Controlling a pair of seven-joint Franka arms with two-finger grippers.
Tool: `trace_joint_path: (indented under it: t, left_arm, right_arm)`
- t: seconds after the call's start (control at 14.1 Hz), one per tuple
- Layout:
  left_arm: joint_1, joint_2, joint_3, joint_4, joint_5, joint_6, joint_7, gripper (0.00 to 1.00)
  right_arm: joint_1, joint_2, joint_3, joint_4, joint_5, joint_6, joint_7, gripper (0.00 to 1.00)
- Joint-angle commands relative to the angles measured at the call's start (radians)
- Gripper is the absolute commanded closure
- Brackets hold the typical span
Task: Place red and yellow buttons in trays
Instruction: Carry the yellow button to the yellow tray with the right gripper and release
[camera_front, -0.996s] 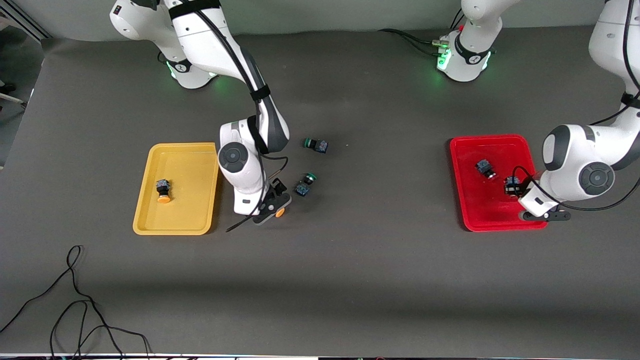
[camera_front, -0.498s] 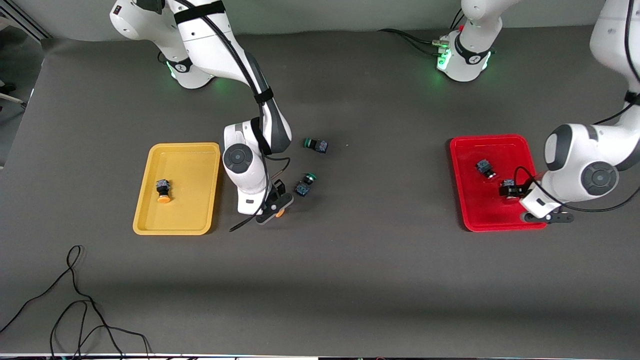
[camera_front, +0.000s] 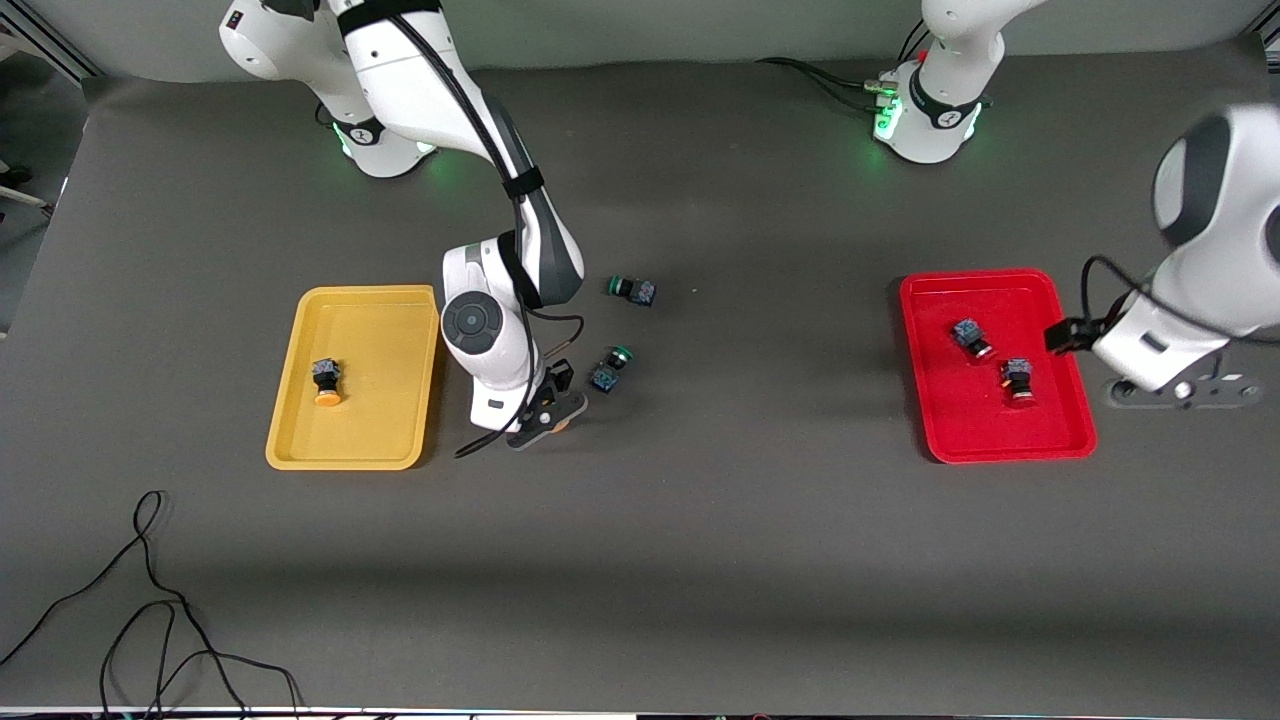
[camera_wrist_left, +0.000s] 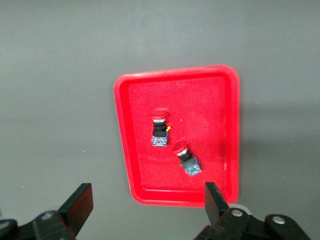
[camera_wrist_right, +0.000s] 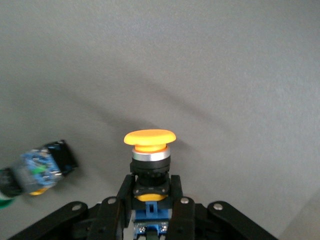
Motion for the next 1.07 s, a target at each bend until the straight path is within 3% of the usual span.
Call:
trace_joint_path:
  t: [0.0, 0.21, 0.43, 0.57, 0.64, 0.78, 0.85, 1.0]
  left_arm:
    - [-0.044, 0.04, 0.002, 0.16, -0.027, -0.093, 0.012, 0.01]
    - [-0.082, 0.022, 0.029, 0.157, -0.073, -0.124, 0.011, 0.01]
    - [-0.37, -0.024, 0.363, 0.142, -0.115, -0.128, 0.014, 0.01]
    - [-0.553, -0.111, 0.572, 0.015, -0.15, -0.035, 0.034, 0.01]
    - [-0.576, -0.151, 0.603, -0.039, -0.15, 0.014, 0.052, 0.01]
    - [-0.57, -0.155, 0.608, -0.03, -0.153, 0.017, 0.069, 0.01]
    - [-0.525, -0.15, 0.591, -0.004, -0.153, -0.008, 0.074, 0.01]
    - [-0.405, -0.145, 0.481, 0.016, -0.152, -0.061, 0.075, 0.01]
  right_arm:
    - [0.007, -0.032, -0.051, 0.084, 0.012, -0.172, 0.19, 1.0]
    - [0.002, -0.069, -0.112, 0.165, 0.007, -0.341, 0.384, 1.0]
    - [0.001, -0.111, -0.21, 0.169, 0.001, -0.446, 0.4, 1.0]
    - [0.004, -0.112, -0.284, 0.144, -0.002, -0.492, 0.385, 1.0]
    - [0.008, -0.117, -0.318, 0.117, -0.004, -0.492, 0.347, 1.0]
    - [0.012, -0.117, -0.399, 0.058, -0.004, -0.484, 0.245, 1.0]
    - [0.012, -0.117, -0.431, 0.025, -0.004, -0.475, 0.192, 1.0]
    - [0.012, -0.135, -0.453, -0.111, 0.01, -0.346, 0.088, 1.0]
